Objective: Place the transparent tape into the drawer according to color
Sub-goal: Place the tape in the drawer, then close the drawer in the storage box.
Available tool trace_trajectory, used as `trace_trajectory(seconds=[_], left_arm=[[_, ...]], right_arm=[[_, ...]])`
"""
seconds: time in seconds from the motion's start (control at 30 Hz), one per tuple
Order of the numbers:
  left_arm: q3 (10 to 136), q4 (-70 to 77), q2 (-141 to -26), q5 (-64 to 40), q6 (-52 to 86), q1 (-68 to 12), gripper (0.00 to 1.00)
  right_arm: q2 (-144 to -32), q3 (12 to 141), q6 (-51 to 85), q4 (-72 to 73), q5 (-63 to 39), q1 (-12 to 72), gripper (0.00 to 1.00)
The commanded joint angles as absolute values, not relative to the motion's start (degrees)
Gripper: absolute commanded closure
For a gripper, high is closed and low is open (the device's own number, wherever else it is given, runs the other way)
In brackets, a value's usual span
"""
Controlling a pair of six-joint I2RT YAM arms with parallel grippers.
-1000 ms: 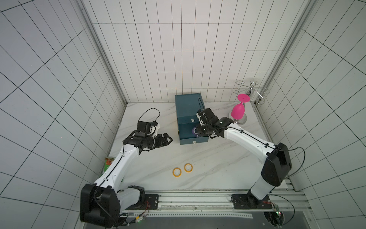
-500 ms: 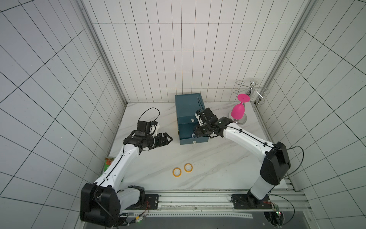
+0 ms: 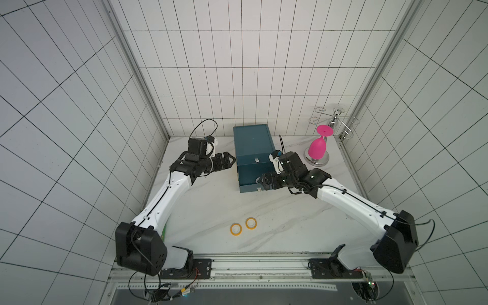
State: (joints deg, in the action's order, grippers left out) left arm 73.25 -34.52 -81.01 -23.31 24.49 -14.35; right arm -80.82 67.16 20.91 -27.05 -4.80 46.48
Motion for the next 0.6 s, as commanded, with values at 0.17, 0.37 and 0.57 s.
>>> trace_trajectory(seconds=[0.17,0.37,0.57], left_arm=[[85.81,-35.12,-91.61,-14.32,22.01,-18.15,0.1],[90.56,-36.98,-97.73,-13.44,21.11,-18.28,0.21],[91.05,-37.5,-100.58,-13.79,20.82,-18.35,0.33]], right_arm=[[-77.64,59.33,24.38,-18.85,-6.06,48.53,0.01],[-75.19,52.52,25.42,-9.27,-5.29,50.59,0.01],[-76.38,49.35,25.71,-4.45,-4.08,51.63,0.01]])
